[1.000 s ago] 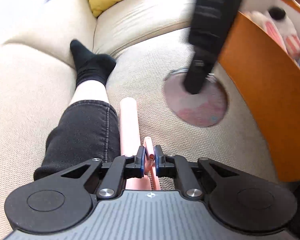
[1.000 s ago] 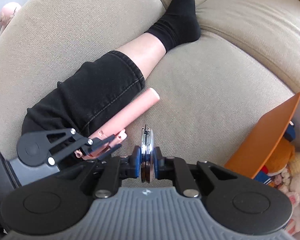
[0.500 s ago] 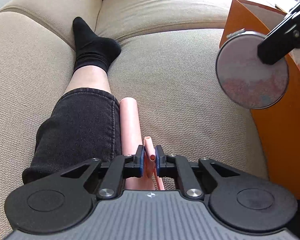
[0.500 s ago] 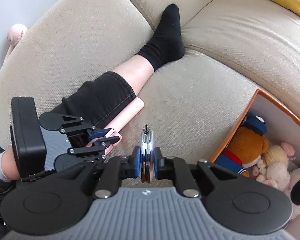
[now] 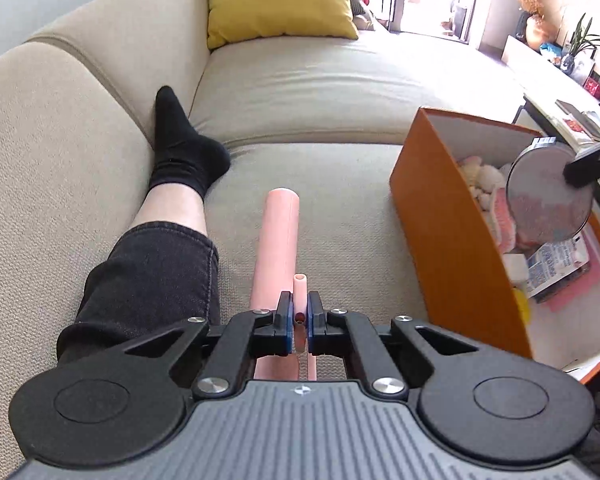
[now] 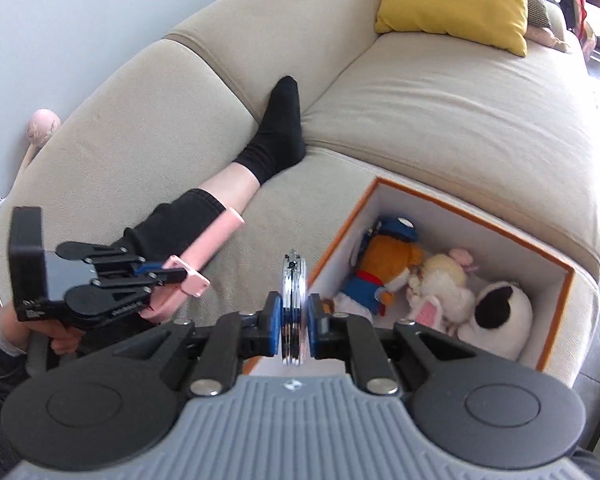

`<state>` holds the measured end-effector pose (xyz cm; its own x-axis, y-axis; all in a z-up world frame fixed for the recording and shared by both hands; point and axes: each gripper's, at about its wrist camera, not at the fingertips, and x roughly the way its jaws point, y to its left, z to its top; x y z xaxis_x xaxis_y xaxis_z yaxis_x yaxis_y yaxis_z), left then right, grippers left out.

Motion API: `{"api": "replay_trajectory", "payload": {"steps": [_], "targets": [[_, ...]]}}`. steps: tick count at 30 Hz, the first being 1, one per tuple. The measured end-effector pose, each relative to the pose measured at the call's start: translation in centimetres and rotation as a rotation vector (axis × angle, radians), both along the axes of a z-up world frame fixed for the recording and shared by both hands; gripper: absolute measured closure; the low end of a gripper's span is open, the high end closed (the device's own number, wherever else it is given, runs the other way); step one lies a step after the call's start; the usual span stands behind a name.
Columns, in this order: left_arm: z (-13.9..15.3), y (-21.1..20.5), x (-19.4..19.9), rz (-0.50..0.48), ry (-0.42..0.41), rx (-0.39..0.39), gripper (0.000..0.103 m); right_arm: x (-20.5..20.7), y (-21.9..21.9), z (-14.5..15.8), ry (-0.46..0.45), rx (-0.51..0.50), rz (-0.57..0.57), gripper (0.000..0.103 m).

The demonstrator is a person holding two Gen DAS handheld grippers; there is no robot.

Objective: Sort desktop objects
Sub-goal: 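Lift and carry the mirror and selfie stick over the orange box with both grippers, then open the right gripper to drop the mirror into the box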

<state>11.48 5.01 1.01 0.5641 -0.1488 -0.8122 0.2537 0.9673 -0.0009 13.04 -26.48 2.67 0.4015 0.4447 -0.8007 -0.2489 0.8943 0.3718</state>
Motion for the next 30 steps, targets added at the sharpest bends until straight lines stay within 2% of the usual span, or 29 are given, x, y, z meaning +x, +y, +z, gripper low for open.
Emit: {"api": "replay_trajectory", "payload": {"steps": [3,6,11,14,19,23,28,30], "targets": [[2.0,-1.1,-0.9,-0.039,-0.028,-0.030,0.096,-0.5,-0.8,-3.2,0.079,-0.003,-0.021,0.089],[2.6,-2.5,-1.1,-0.077,-0.050,-0.050,0.096,0.3,-0.6,-6.9,0.147,0.003,-0.033,0.089],[4.0,-4.7,-1.5,-0.133,-0.063,-0.068,0.096,1.6,0.6,-10.5,0.198,0.027,0.018,0.089],[4.7,-5.7,-1.6,-0.168,-0.060,-0.085,0.096,2.3,1.4,-11.5,0.208,0.040,0.066,0.089],[5.0,-7.1,-1.2,-0.216,-0.047,-0.084,0.096,3.3,2.0,-12.2,0.194,-0.001,0.146,0.089],[4.6,-7.5,-0.7,-0.227,-0.029,-0.073,0.096,3.7,3.5,-12.4,0.144,-0.159,0.255,0.082],[3.9,-7.1,-0.5,-0.219,-0.004,-0.081,0.096,4.1,4.9,-13.0,0.116,-0.249,0.339,0.077],[3.8,-7.0,-0.5,-0.218,0.004,-0.084,0.096,4.1,5.5,-13.4,0.100,-0.288,0.364,0.078]]}}
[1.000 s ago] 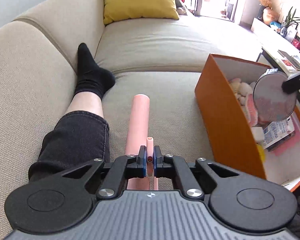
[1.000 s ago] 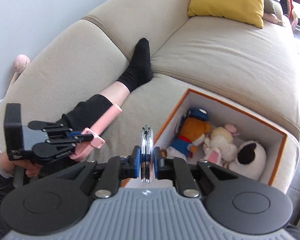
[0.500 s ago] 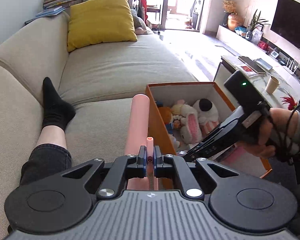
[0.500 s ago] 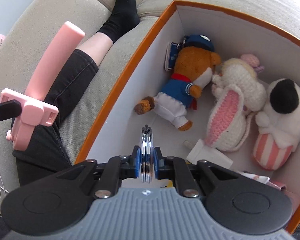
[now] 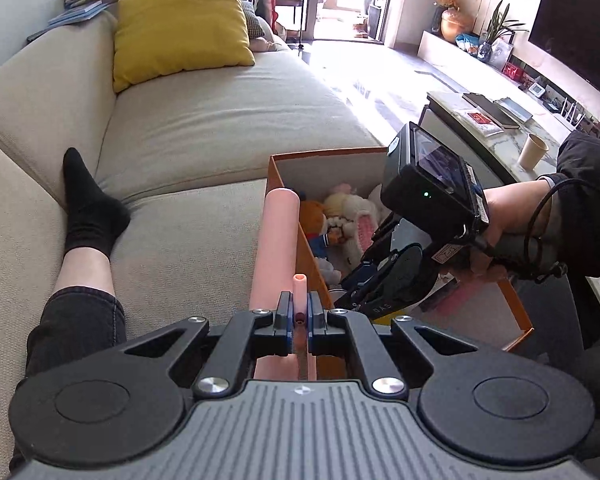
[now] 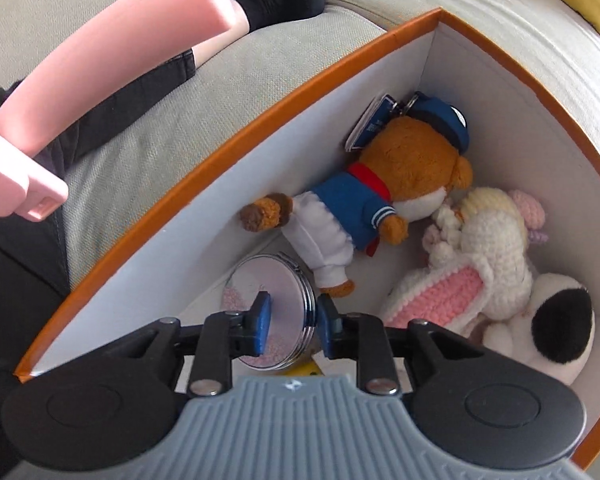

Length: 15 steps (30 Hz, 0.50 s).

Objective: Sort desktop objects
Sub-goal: 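Open the right gripper to drop the mirror into the box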

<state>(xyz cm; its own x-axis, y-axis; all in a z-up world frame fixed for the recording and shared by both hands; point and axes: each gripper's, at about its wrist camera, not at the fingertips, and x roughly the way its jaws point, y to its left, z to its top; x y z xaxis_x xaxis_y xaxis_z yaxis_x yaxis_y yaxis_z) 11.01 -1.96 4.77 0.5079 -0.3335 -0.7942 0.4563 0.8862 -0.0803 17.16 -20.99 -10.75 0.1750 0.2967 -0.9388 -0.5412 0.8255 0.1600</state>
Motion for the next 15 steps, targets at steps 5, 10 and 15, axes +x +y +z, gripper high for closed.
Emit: {"api": "replay_trajectory", "payload": {"steps": [5,10,15], "targets": [[0.3,0.1,-0.4,-0.022,-0.003,0.001,0.096,-0.2,0.3,0.1,-0.017,-0.020,0.010,0.078],[1.4,-0.8,-1.4,-0.117,-0.013,0.014,0.096,-3.2,-1.8,4.1,-0.108,-0.003,0.022,0.078],[1.9,-2.6,-2.3,-0.207,-0.008,0.018,0.096,-7.1,-3.9,8.9,-0.200,0.015,0.028,0.078]]}}
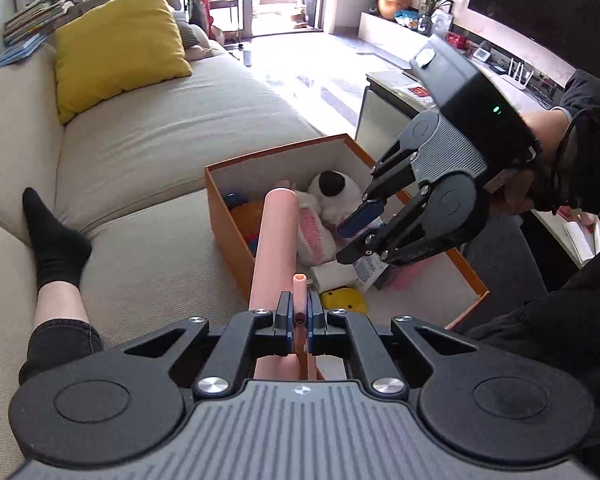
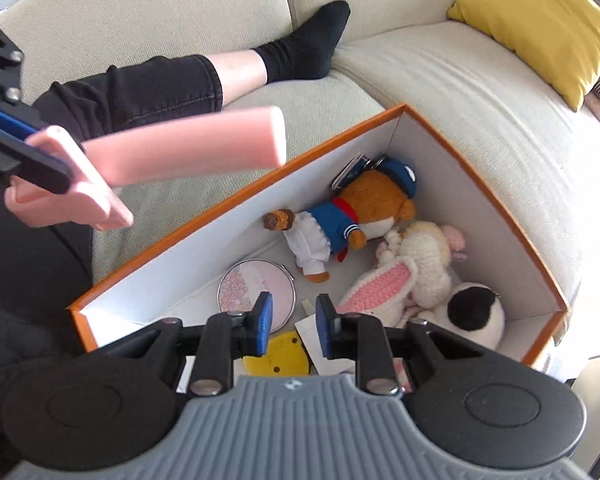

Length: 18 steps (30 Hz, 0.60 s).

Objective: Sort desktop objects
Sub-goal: 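Open the right gripper to drop the mirror into the box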

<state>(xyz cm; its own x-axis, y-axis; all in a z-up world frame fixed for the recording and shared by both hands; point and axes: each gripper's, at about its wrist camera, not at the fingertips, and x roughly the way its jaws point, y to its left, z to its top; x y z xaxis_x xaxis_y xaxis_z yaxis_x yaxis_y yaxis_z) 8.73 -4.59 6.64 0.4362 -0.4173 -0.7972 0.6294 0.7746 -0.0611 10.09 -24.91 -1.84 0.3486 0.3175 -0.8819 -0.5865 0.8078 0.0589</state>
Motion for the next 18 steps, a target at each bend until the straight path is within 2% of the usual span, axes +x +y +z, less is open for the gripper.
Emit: {"api": "replay_trajectory", "payload": {"steps": [3,7,14,18], "targets": [[0.0,-1.2,-0.4,-0.060,-0.006,-0.010,0.096,-2.0,-1.1,1.7,-0.008,0.020,-0.021,0.078],[-0.6,-3.5,-0.8,-0.168,0.002,0.002,0.096,-3.7,-2.0,2.8,-0.028,-0.019,-0.039,0.078],[-3.1,-8.2,-1.5,-0.376,0.026,0.084,0.096,-6.7,-4.1,4.1,-0.013,-0.058,-0.049,0.078],[-4.7,-10.2,-1.6,-0.500,0.057,0.138,0.096,-7.1,-4.9,4.1,-0.002,-0.046,-0.073,0.078]]}}
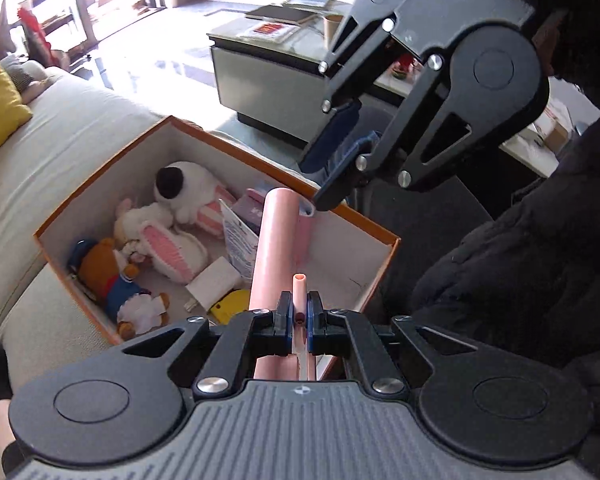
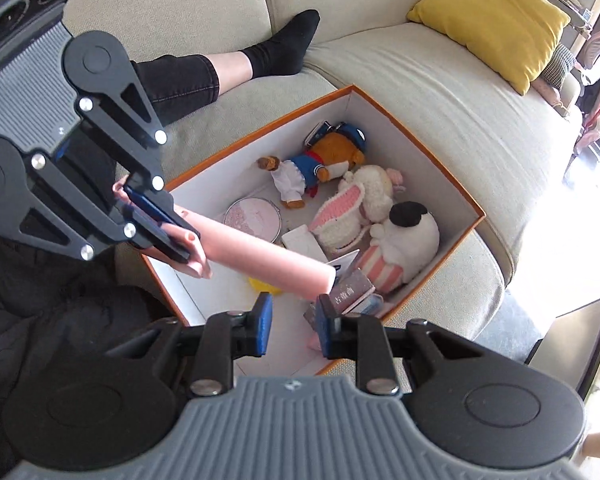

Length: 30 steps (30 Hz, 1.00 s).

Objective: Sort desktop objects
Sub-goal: 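Open the right gripper to drop the mirror into the box, then lower the pink selfie stick into the box with the left gripper and release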

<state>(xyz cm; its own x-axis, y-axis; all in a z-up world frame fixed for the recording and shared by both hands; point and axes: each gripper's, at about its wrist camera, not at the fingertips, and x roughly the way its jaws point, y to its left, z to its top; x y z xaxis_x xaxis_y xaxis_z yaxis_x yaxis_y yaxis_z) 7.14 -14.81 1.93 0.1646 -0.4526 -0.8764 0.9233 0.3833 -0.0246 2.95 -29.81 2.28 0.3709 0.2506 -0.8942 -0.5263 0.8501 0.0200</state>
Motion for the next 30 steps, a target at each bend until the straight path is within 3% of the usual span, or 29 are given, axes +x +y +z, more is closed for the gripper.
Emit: {"api": "replay_trajectory", "payload": {"steps": [4,6,9,13,20,30], "targets": [[-1.5,-1.4,0.0,-0.113,0.037,0.042,0.096,0.5,0.1,-1.5,0.053,0.021,0.006,0.078],[-2.2,-1.9,0.3,-0.141,0.059,0.056,0.096,0.9,0.5,-2.7,0.077,0.014,0.027,0.086],[-2.8,-2.0,0.6,-0.186,0.081,0.053,0.096,1.9,1.0,-4.4,0.122,0.026,0.056,0.088],[-3.2,-1.6,1.8,-0.204,0.136,0.048,0.096,2.8,1.7,-5.9,0.157,0.042,0.092,0.088],[-3.5,-1.3,3.2,-0.243,0.200,0.042,0.096,3.8,1.3,-6.0,0.180,0.089,0.087,0.088],[-5.4,-1.5,4.7,-0.288,0.261,0.054,0.096,4.3,1.6,-8.0,0.269,0.114,0.099,0.088]]}}
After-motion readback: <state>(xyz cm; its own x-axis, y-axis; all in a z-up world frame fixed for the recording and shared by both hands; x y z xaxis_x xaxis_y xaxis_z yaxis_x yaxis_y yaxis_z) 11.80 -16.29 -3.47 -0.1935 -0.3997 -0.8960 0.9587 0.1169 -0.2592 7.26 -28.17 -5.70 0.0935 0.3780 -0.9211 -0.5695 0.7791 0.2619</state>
